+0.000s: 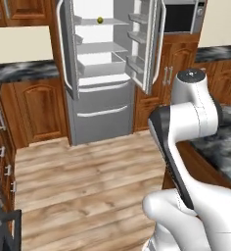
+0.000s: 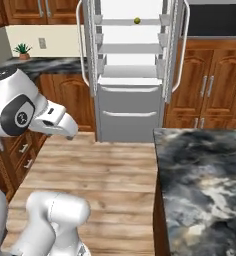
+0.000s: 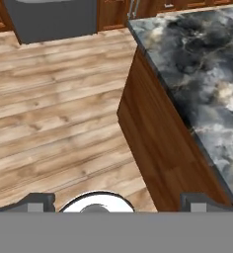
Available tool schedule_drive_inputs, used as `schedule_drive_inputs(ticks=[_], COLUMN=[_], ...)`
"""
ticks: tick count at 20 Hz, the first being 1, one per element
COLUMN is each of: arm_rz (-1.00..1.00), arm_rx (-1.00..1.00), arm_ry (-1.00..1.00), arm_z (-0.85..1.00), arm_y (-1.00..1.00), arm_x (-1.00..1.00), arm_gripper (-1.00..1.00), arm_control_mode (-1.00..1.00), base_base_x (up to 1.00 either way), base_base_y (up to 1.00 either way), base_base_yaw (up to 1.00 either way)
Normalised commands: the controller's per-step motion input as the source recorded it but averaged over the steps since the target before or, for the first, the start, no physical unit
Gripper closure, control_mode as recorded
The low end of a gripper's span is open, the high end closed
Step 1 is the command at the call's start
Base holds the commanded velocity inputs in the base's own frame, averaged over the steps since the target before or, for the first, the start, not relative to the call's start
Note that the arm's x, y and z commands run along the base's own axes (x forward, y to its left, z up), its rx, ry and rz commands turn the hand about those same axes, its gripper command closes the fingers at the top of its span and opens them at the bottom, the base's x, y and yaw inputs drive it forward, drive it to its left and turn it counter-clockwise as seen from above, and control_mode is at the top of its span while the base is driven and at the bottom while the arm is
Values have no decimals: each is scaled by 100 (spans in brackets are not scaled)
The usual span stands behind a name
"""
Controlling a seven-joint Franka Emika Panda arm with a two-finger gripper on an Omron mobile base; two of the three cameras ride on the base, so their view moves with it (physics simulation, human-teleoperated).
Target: Take the cheese, fish, and lemon from the fridge and place them on the plate on the dining counter to create an appetizer plate.
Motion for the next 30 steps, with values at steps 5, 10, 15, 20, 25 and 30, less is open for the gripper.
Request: schedule_drive_inputs(ticks=[5,10,15,20,25,30], arm_rz=[0,0,0,0,0,0], arm_rx=[0,0,0,0,0,0], arm_ry=[0,0,0,0,0,0], arm_z=[0,0,0,0,0,0], arm_y=[0,0,0,0,0,0], arm_x=[0,0,0,0,0,0], arm_gripper=[-100,-100,-100,-100,-100,-100], arm_control_mode=[100,100,100,100,100,100], base_base_x=[100,100,100,100,100,87], base_base_y=[20,20,16,14,1,0], base_base_yaw=[-17,-19,-21,-22,-24,-25])
